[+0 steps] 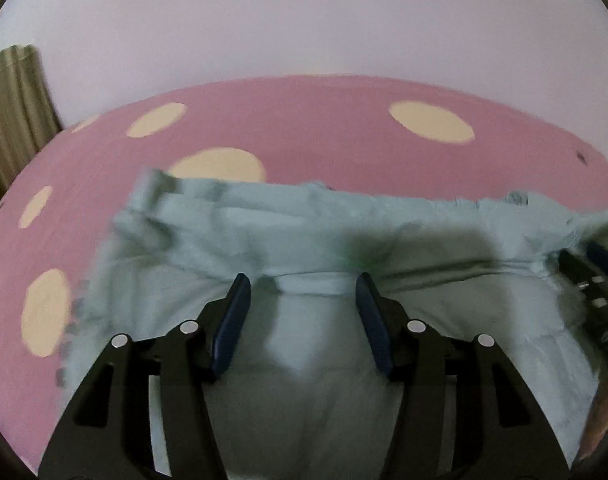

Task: Fold large clothes
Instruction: 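Fold the lifted jacket over onto itself with both tools and open them, then withdraw both open tools from the folded jacket bundle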

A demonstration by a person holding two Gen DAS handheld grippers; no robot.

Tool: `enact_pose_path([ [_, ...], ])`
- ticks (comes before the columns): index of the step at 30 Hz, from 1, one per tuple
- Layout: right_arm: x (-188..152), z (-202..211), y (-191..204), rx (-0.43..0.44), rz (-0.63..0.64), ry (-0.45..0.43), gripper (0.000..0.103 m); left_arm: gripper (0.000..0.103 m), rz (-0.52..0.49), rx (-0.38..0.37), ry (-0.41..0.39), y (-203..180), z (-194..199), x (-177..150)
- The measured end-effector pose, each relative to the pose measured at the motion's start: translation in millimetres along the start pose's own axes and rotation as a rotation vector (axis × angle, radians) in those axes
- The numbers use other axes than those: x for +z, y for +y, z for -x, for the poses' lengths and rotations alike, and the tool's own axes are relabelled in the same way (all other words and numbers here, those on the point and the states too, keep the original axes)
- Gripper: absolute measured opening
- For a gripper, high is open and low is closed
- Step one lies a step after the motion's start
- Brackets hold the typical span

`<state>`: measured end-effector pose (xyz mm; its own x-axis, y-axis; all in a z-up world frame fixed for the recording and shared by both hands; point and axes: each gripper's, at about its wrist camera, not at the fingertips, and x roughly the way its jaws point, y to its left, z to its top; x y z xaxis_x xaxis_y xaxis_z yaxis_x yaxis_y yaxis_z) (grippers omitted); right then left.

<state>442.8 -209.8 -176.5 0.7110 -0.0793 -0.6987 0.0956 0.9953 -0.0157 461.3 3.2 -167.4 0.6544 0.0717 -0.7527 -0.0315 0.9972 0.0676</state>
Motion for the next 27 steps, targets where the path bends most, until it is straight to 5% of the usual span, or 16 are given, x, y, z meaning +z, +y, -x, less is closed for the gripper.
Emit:
enact_pose_path([
  [4, -7.4, -2.7, -22.2, -0.050, -0.021, 0.026, 0.053, 0.066, 0.066, 0.058, -0.043, 29.3, 18.3, -5.8],
  [8, -23.9, -47.1, -34.9, -0.064, -0.049, 0.136, 0.054, 0.066, 0.079, 0.093, 0.042, 40.1, -6.7, -15.7],
  [16, -24.2, -80.7, -39.1, -0.046, -0.068, 0.129, 0.057, 0.068, 0.034, 0.127, 0.059, 32.2, -30.4, -19.7],
  [21, -26.3, -49.5, -49.2, -0.028, -0.100, 0.105, 0.058, 0.069, 0.032, 0.109, 0.056, 37.3, -2.7, -19.2],
  [27, -44.5, -5.0, -78.0, -0.042, -0.157, 0.061, 0.067, 0.089, 0.125, 0.127, 0.041, 63.3, 53.0, -52.3],
])
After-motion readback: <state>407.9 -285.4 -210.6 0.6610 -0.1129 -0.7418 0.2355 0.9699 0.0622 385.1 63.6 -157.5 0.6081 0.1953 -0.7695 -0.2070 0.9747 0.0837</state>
